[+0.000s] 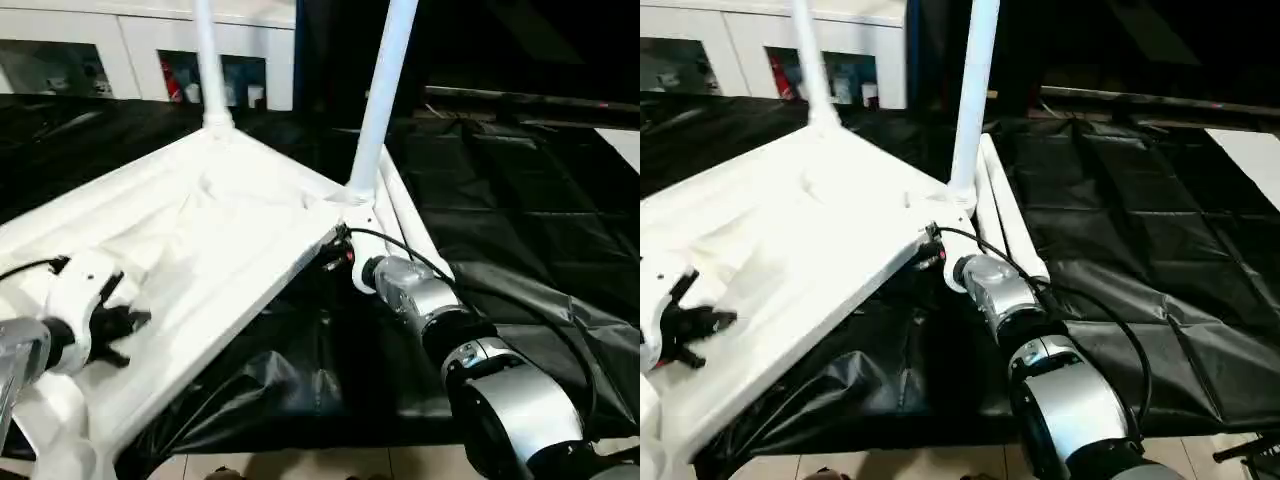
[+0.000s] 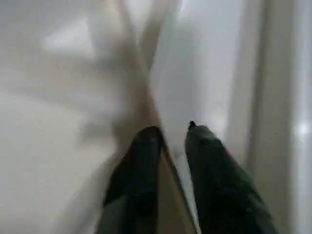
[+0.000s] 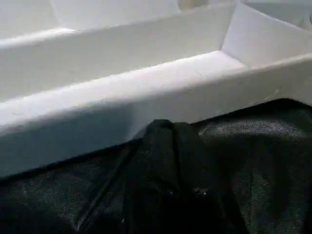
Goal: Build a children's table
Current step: Rotate table base
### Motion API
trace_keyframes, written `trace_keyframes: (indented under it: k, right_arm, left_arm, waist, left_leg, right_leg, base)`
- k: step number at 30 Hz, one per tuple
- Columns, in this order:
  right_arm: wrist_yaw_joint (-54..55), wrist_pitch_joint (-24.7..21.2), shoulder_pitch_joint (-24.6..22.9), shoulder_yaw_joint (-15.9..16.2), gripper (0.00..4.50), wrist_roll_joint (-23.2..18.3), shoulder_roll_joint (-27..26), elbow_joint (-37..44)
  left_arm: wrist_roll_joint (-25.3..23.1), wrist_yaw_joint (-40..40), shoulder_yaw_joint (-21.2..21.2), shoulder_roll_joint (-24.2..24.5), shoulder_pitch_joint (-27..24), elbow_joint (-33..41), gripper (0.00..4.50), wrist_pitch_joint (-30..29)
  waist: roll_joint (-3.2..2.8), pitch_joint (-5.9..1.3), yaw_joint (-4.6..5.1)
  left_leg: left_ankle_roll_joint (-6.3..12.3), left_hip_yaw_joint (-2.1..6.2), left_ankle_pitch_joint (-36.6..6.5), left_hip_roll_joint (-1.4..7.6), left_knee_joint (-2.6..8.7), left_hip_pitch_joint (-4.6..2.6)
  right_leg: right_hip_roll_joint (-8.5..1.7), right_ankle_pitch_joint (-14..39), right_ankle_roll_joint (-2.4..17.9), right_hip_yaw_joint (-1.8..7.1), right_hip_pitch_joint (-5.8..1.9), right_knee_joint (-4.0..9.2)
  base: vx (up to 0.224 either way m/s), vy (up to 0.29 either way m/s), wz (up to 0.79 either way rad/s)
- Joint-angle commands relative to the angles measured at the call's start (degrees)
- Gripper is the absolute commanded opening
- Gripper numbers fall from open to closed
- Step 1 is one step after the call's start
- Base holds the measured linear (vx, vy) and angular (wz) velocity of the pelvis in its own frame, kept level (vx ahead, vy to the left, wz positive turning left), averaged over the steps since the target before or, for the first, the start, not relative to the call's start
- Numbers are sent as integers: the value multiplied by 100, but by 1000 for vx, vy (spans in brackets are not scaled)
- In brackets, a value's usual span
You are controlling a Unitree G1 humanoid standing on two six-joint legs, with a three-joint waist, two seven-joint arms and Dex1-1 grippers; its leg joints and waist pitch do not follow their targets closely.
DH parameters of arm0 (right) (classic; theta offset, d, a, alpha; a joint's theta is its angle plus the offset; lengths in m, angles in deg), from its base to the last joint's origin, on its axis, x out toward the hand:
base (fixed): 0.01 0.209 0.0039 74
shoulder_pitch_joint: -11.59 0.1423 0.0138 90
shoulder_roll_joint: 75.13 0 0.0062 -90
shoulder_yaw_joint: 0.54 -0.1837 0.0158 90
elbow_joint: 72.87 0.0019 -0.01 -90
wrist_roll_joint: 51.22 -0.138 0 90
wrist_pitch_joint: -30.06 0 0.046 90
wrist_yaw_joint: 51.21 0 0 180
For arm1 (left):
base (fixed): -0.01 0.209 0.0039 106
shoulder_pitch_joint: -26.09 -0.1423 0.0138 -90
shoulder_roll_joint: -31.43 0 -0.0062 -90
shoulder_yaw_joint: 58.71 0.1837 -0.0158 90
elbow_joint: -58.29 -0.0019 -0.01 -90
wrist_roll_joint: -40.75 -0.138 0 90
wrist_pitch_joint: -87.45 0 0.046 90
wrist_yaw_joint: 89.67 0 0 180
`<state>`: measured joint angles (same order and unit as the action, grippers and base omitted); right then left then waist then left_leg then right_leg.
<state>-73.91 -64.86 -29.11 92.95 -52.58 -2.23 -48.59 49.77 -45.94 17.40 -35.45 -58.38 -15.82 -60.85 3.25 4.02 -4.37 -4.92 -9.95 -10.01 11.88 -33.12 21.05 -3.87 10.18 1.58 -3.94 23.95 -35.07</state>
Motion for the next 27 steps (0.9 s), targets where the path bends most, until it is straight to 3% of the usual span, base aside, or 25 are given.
trace_keyframes:
  k: [1,6,9,10,12,13,14,16,19,20,21,23,26,27]
  right_arm:
    - [-11,59,70,-45,0,52,-3,-24]
    - [-24,89,72,-34,0,69,12,-73]
    - [-20,110,83,-39,0,71,5,-106]
    - [-33,118,88,-53,0,54,-10,-111]
    - [-43,124,90,-65,0,42,-21,-112]
    - [-48,125,98,-73,0,35,-37,-113]
    - [-57,132,118,-75,0,32,-73,-124]
    - [-55,135,125,-74,0,33,-90,-129]
    - [-61,152,130,-68,0,33,-120,-141]
    - [-62,164,134,-69,0,30,-136,-150]
    - [-69,189,139,-72,0,26,-156,-168]
    - [-69,207,145,-75,0,23,-173,-186]
    - [-113,230,153,-62,0,24,-210,-202]
    - [-131,236,155,-55,0,32,-233,-201]
  left_arm:
    - [333,45,-253,-82,236,419,132,-89]
    - [721,122,-806,-114,420,673,181,-421]
    - [602,-117,-914,-40,494,559,199,-382]
    - [234,-361,-772,167,419,339,203,-223]
    - [-2,-531,-662,315,354,199,237,-121]
    - [-224,-684,-509,445,253,16,237,-75]
    - [-489,-810,-149,652,28,-316,206,52]
    - [-547,-799,-1,684,-40,-471,189,151]
    - [-654,-800,252,661,-70,-783,200,437]
    - [-762,-726,473,718,-87,-981,149,683]
    - [-753,-578,641,719,-69,-1138,145,870]
    - [-748,-441,786,739,-56,-1256,164,1051]
    - [-633,34,1025,753,-52,-1291,104,1456]
    - [-508,245,1089,768,-57,-1198,115,1518]
  waist:
    - [-253,-356,30]
    - [-207,-352,75]
    - [-202,-368,103]
    - [-197,-378,102]
    - [-205,-370,106]
    - [-189,-384,107]
    - [-182,-385,95]
    - [-197,-391,90]
    - [-239,-415,58]
    - [-237,-420,53]
    - [-236,-410,41]
    - [-232,-400,12]
    - [-234,-380,2]
    - [-246,-380,-5]
  left_leg:
    - [-247,17,-1393,118,412,-108]
    - [-230,19,-1466,102,404,-78]
    - [-199,24,-1366,100,392,-68]
    - [-183,22,-1337,98,385,-66]
    - [-132,31,-1353,102,389,-61]
    - [-131,30,-1326,107,383,-68]
    - [-101,31,-1337,109,384,-70]
    - [-118,32,-1351,119,391,-98]
    - [-186,18,-1265,126,385,-129]
    - [-203,20,-1287,129,385,-131]
    - [-208,23,-1359,127,394,-124]
    - [-259,41,-1568,124,408,-124]
    - [-313,57,-1823,129,418,-131]
    - [-334,58,-1924,133,420,-149]
  right_leg:
    - [-316,492,1271,281,-291,289]
    - [-339,800,1197,294,-314,305]
    - [-326,775,1184,291,-322,301]
    - [-318,734,1184,292,-322,297]
    - [-317,859,1099,292,-323,318]
    - [-318,855,1097,292,-325,311]
    - [-315,941,1071,290,-311,328]
    - [-324,1051,1069,291,-288,329]
    - [-305,645,1226,286,-265,292]
    - [-311,597,1252,286,-272,282]
    - [-309,624,1243,283,-278,292]
    - [-334,889,1197,287,-280,317]
    - [-366,1282,1136,304,-275,350]
    - [-367,1426,1110,307,-262,358]
  base:
    - [0,0,0]
    - [0,0,0]
    - [0,0,0]
    - [0,0,0]
    - [0,0,0]
    - [0,0,0]
    - [0,0,0]
    - [0,0,0]
    - [0,0,0]
    - [0,0,0]
    - [0,0,0]
    - [0,0,0]
    - [0,0,0]
    - [0,0,0]
